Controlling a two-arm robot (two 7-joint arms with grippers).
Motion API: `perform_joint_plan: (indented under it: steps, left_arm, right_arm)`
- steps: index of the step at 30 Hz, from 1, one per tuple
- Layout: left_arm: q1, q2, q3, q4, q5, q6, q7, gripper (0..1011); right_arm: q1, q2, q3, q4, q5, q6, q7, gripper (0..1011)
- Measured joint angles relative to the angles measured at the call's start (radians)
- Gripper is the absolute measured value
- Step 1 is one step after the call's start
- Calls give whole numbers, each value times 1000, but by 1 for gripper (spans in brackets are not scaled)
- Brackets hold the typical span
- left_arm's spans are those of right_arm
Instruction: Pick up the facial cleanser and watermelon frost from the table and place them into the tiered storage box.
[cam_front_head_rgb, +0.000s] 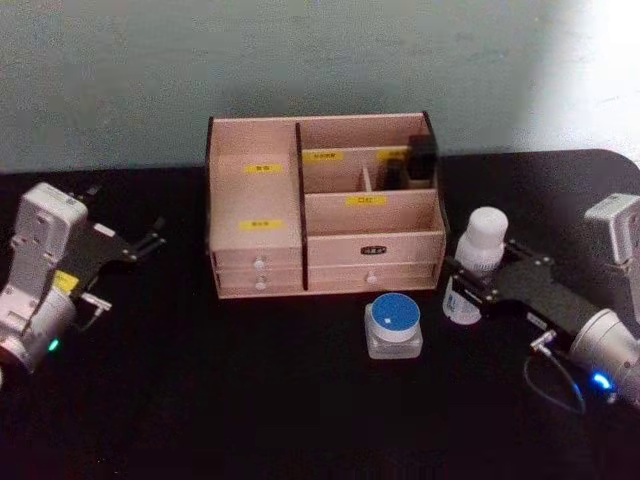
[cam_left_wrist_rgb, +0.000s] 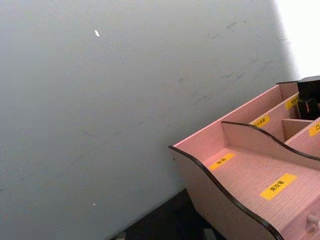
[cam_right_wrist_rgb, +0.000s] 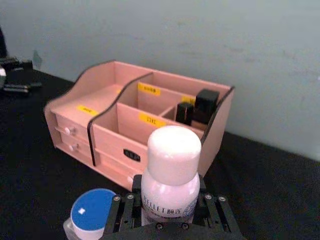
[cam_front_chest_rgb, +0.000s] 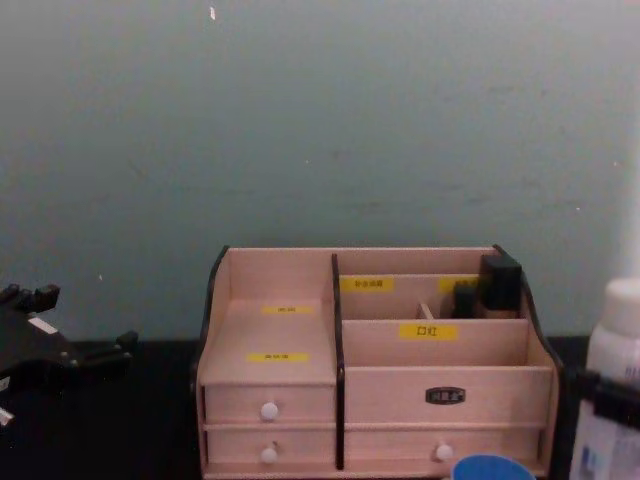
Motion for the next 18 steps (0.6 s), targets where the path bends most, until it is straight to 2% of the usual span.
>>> perform_joint_plan:
  steps: [9,18]
  left_arm:
    - [0,0,0,0,0,0,0,1001]
    - [0,0,0,0,0,0,0,1001]
  right_arm:
    - [30,11,7,-35,10,13,2,601]
    - [122,-7,-21,-24,16,14,14,601]
